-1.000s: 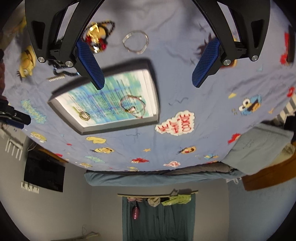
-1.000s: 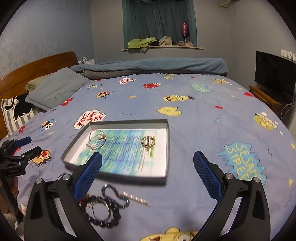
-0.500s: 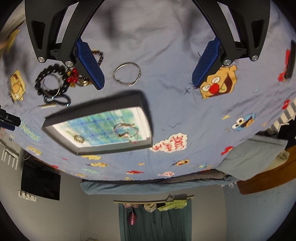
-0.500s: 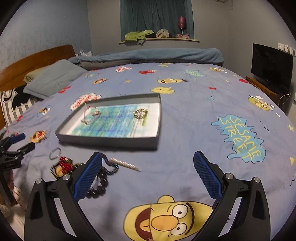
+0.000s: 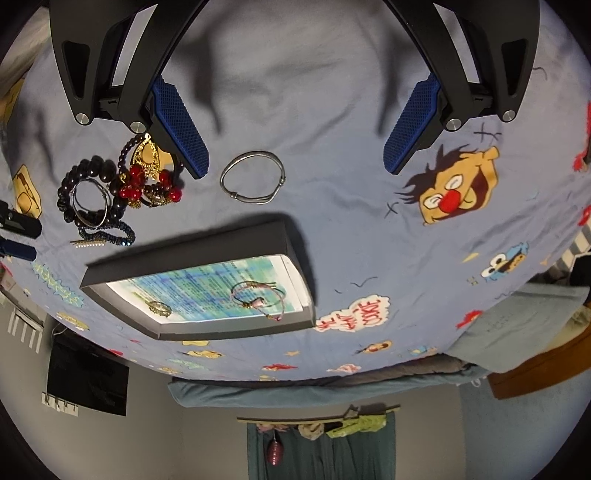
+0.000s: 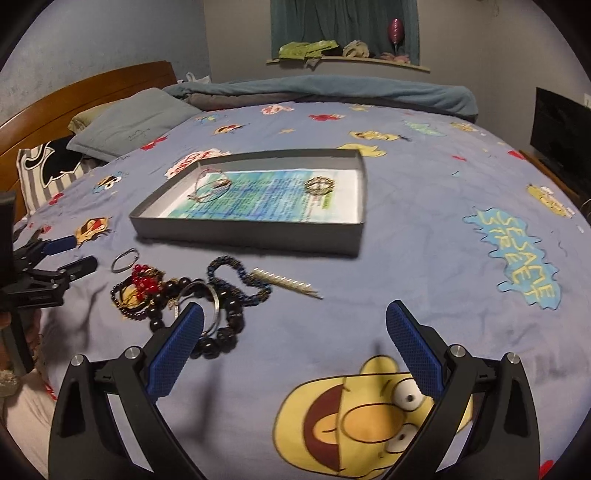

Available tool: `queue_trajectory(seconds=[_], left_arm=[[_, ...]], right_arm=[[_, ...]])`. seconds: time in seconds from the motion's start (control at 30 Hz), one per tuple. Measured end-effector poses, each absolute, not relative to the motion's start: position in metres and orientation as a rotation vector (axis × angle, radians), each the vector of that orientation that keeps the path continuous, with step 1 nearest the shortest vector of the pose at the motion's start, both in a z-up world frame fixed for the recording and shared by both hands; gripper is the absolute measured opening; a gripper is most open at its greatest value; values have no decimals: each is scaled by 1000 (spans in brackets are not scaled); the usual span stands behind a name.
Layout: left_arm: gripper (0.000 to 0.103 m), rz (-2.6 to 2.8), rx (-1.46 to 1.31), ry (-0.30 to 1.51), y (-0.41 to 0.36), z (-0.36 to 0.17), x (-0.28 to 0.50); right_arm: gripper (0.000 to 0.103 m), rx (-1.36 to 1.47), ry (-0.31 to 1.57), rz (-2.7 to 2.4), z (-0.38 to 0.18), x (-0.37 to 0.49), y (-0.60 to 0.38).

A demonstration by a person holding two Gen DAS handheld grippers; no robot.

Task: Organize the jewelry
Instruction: 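Grasp the silver bangle with the left tool while the right tool grasps the black bead bracelet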

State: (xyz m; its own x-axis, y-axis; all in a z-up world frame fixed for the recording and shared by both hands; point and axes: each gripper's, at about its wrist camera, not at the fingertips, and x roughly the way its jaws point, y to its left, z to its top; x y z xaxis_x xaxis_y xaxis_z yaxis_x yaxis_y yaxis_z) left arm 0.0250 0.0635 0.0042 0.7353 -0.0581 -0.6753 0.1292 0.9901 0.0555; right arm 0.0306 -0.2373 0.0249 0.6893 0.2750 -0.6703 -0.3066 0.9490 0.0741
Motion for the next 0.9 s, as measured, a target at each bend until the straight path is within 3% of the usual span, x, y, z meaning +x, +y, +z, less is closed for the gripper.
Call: queue_trajectory(seconds=[0.17, 0.3, 0.43, 0.53, 0.63, 0.9], left_arm=[[95, -106, 109, 745, 63, 0, 28], [95, -121, 96, 747, 63, -1, 29], [93, -134, 92, 748, 63, -2, 31], [91, -153, 95, 749, 60, -2, 32], [81, -163, 103, 756, 56, -3, 32], [65, -169, 89, 794, 52, -12, 43]], right_arm=[[77, -97, 794, 360, 16, 30, -219], [52, -111, 821, 375, 12, 29, -211], [38, -103, 836, 392, 9, 28, -207], [30, -103, 842, 394, 7, 31, -205], [23, -112, 855, 403, 4, 31, -200], [22, -107, 899, 398, -6, 39, -195]])
